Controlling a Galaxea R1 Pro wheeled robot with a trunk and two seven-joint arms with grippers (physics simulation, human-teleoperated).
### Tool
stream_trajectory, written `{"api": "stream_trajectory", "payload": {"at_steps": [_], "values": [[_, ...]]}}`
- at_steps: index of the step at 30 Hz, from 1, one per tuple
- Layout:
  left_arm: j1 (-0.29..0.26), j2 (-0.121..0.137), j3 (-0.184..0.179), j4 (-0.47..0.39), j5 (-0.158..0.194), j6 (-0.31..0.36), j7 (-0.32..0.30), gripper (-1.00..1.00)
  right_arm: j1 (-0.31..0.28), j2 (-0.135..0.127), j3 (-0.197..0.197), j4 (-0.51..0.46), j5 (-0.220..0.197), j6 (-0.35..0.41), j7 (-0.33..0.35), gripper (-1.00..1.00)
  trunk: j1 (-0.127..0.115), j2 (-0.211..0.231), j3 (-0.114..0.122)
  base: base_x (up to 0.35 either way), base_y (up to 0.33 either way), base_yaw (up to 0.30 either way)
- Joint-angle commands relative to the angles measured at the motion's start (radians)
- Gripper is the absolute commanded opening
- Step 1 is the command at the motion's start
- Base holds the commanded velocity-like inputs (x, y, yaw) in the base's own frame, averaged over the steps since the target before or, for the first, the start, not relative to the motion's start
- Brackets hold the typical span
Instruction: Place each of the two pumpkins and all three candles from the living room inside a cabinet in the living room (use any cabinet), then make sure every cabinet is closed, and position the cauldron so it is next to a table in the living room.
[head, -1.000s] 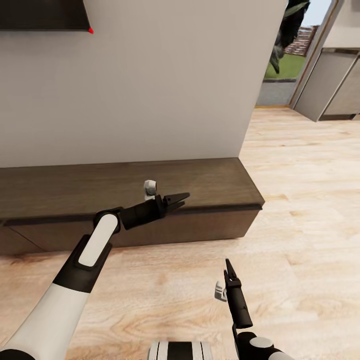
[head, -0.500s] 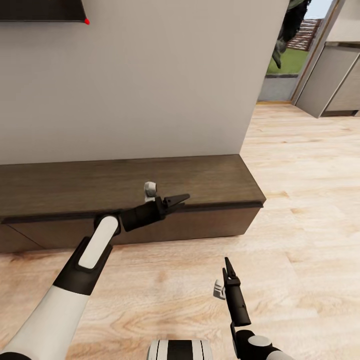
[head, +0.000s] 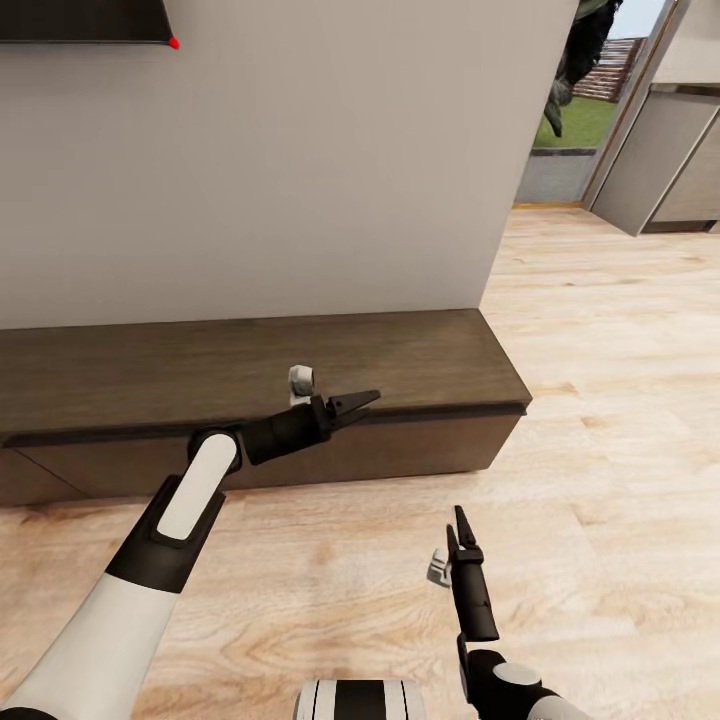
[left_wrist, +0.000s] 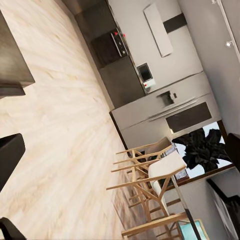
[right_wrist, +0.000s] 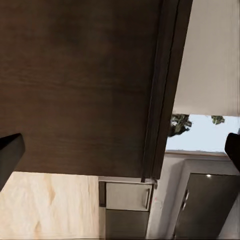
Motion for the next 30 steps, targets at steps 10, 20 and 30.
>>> {"api": "stream_trajectory", "payload": {"at_steps": [10, 20, 30], "values": [[0.0, -0.009, -0.001, -0.007, 0.0, 0.0, 0.0, 1.0, 0.0, -0.001, -0.005, -0.09, -0.054, 0.004, -0.01, 1.0, 0.0, 0.0, 0.0, 0.221, 0.0, 0.0], [0.0, -0.01, -0.002, -0.009, 0.0, 0.001, 0.0, 1.0, 0.0, -0.004, -0.002, -0.094, -0.05, 0.005, -0.045, 1.0, 0.0, 0.0, 0.0, 0.032, 0.0, 0.0], [0.0, -0.01, -0.001, -0.009, 0.0, 0.002, 0.0, 1.0, 0.0, 0.014, 0.005, -0.093, -0.039, 0.048, -0.034, 1.0, 0.0, 0.0, 0.0, 0.0, 0.0, 0.0]]}}
